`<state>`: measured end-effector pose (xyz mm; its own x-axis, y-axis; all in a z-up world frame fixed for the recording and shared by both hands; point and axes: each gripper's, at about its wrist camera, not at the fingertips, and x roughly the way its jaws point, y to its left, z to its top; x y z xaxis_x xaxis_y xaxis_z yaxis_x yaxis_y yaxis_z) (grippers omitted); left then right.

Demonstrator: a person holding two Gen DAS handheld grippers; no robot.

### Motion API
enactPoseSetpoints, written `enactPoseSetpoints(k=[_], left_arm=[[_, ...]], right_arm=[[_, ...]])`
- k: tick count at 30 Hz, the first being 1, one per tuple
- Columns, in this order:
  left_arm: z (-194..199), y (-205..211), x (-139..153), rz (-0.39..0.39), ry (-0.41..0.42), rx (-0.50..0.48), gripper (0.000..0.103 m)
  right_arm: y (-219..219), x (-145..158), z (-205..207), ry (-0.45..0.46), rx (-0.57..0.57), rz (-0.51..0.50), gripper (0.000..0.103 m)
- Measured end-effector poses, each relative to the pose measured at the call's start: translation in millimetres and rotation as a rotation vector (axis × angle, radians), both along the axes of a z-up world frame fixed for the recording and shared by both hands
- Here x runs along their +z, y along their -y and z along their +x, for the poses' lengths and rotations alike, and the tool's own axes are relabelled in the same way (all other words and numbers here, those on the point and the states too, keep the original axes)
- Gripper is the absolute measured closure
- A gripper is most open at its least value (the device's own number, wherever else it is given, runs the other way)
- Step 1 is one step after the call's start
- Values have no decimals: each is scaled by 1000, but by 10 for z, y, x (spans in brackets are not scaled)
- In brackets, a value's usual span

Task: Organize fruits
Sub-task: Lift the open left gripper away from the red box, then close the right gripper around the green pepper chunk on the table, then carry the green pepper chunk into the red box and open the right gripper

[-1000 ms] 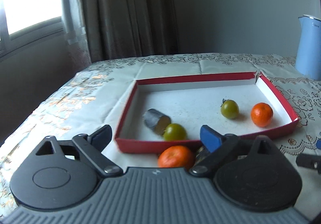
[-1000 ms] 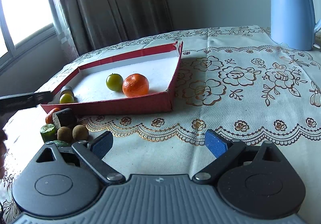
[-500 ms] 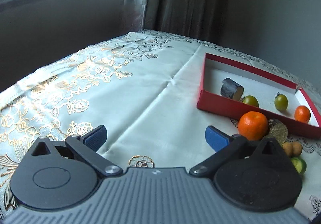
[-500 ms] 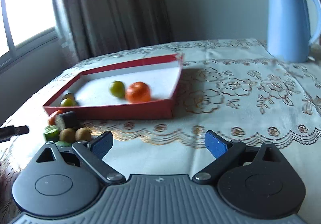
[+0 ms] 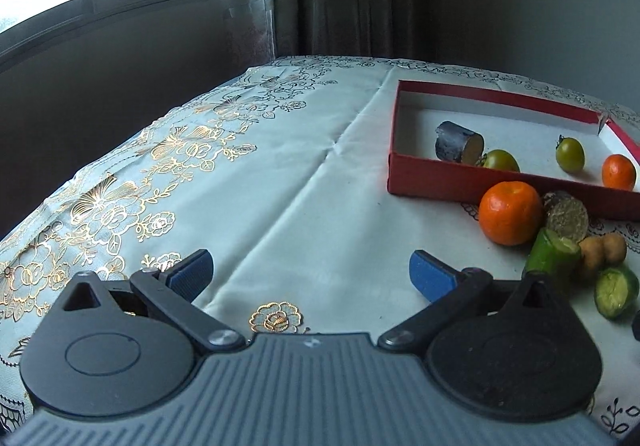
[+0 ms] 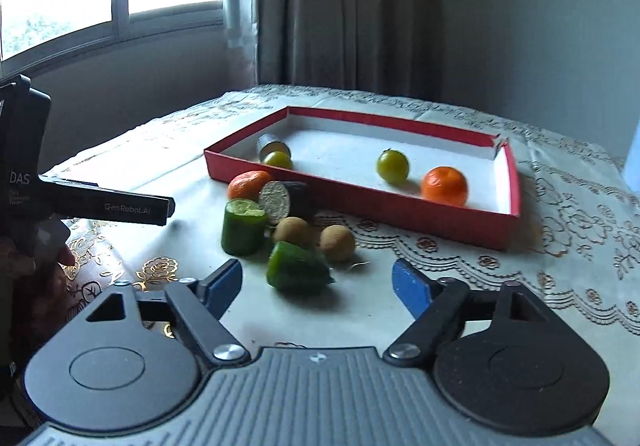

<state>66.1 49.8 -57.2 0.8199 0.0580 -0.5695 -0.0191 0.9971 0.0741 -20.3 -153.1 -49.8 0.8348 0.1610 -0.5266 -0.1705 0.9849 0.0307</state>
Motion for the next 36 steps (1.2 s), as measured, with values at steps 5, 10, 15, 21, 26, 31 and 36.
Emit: enactPoseSetpoints(k=[5,10,15,21,26,31,36], left_arm=[[23,11,-7,5,-3,-2,0],[66,79,-30,46,-28,-23,0],[75,96,-39,56,-30,-28,0],[68,118,-42,70,-25,-29,0],[72,106,-41,62,-28,-30,0],[71,95,-37,55,-30,-30,0],[75,90,-39,50,-32,-30,0]], right_arm=[[-24,-68,167,-48,3,21,39],[-29,-101,237,-66,2,27,45],[-65,-125,292,-79,15,29,56],[-80,-130,299,-77,21,29,61],[-75,-130,287,-71,17,28,63],[-63,-95,228,-51,18,40,63],[15,86,119,-4,16,75,63]])
